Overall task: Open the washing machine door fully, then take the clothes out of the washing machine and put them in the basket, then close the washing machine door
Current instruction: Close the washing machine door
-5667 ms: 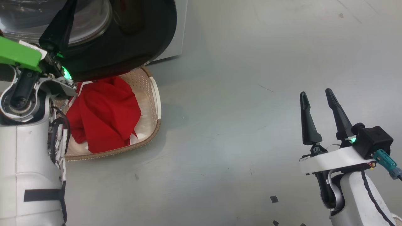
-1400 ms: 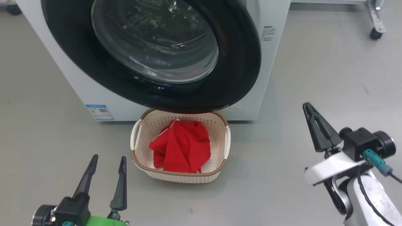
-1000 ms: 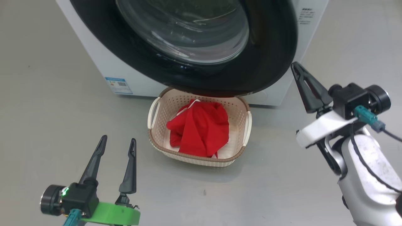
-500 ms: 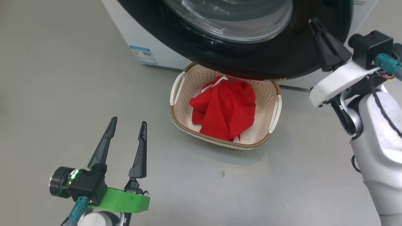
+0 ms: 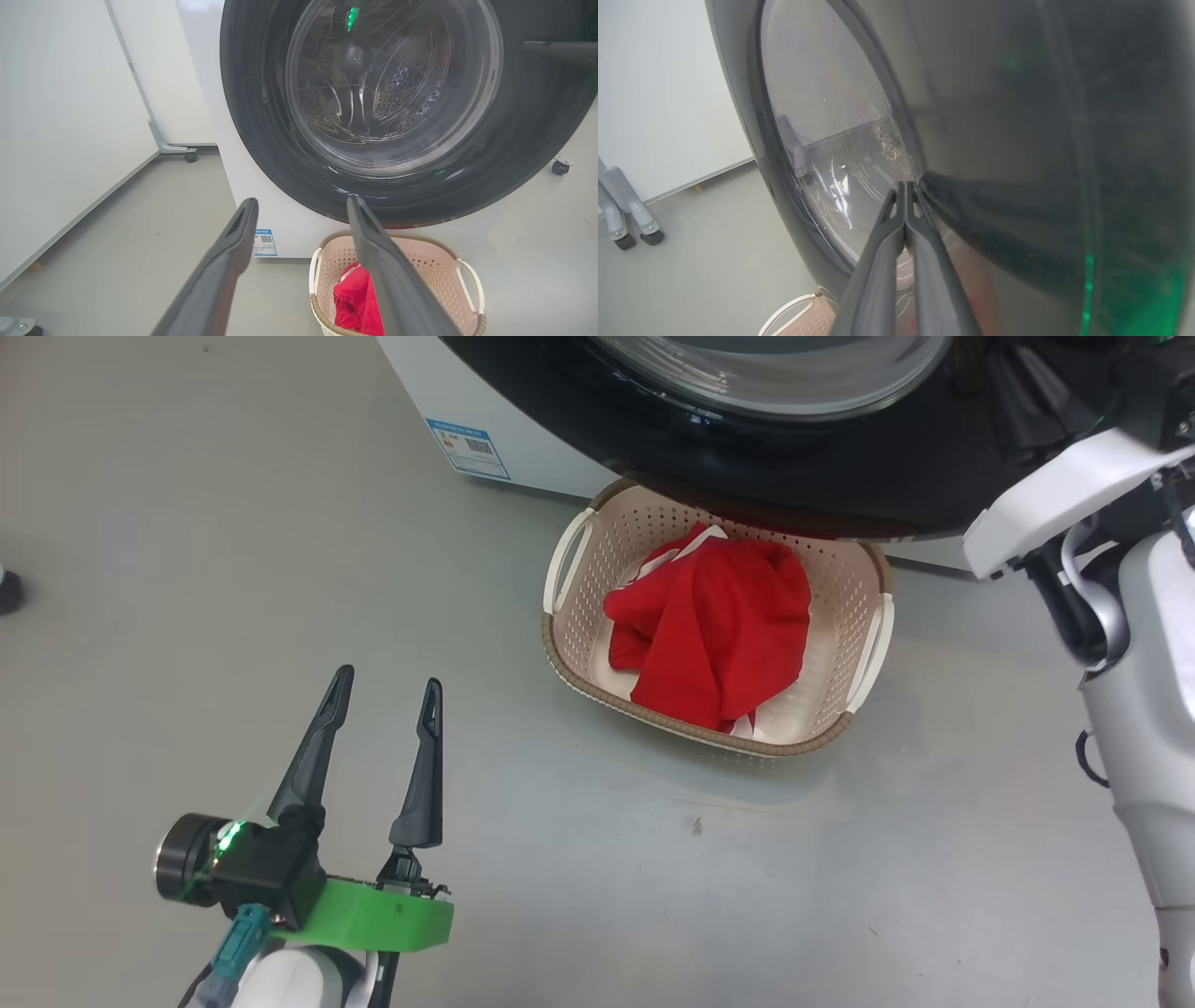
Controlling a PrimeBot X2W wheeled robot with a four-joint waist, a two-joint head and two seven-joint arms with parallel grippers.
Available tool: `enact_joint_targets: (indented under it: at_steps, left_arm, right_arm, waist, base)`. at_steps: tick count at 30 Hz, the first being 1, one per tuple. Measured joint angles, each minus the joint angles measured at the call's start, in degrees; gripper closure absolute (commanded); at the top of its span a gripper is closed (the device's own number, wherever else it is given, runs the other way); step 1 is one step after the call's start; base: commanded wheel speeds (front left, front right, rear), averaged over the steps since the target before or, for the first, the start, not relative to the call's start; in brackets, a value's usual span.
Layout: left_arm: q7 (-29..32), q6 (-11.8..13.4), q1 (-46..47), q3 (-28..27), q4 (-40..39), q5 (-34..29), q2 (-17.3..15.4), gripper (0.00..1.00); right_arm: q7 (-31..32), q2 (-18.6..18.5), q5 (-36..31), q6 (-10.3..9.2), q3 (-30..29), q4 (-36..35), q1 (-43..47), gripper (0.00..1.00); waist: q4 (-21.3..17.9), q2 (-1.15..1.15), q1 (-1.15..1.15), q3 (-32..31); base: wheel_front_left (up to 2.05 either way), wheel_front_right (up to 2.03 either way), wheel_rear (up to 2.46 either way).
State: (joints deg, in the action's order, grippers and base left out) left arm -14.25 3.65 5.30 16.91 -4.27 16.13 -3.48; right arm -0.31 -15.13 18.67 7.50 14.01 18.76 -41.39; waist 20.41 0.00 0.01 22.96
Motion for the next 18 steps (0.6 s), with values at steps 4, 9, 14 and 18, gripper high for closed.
enact_joint_targets:
  at_steps: [4,9,14,18]
  left_arm:
    - [-0.01,0.00,0.91,0.56,0.15,0.00,0.26,0.00]
    - [-0.02,-0.42,1.90,1.45,0.34,0.00,0.45,0.00]
    - [-0.19,-0.44,2.78,1.85,1.05,0.00,0.70,0.00]
    - [-0.19,-0.44,3.08,1.82,1.77,0.00,0.75,0.00]
  right_arm:
    - [-0.01,-0.85,0.55,0.01,-0.85,1.35,-2.32,1.00]
    - [-0.01,-2.58,0.88,0.00,-2.38,2.94,-6.49,1.00]
    - [-0.36,-3.71,1.08,0.00,-3.30,4.66,-9.45,1.00]
    - [-1.34,-3.70,1.08,0.01,-3.33,6.24,-10.41,1.00]
  waist:
    - [0.50,0.00,0.00,0.68]
    - [1.22,0.00,0.00,1.64]
    - [2.08,0.00,0.00,2.53]
    - [2.53,0.00,0.00,2.80]
  base:
    - [0.00,0.00,0.00]
    - [0.00,0.00,0.00]
    - [0.00,0.00,0.00]
    - [0.00,0.00,0.00]
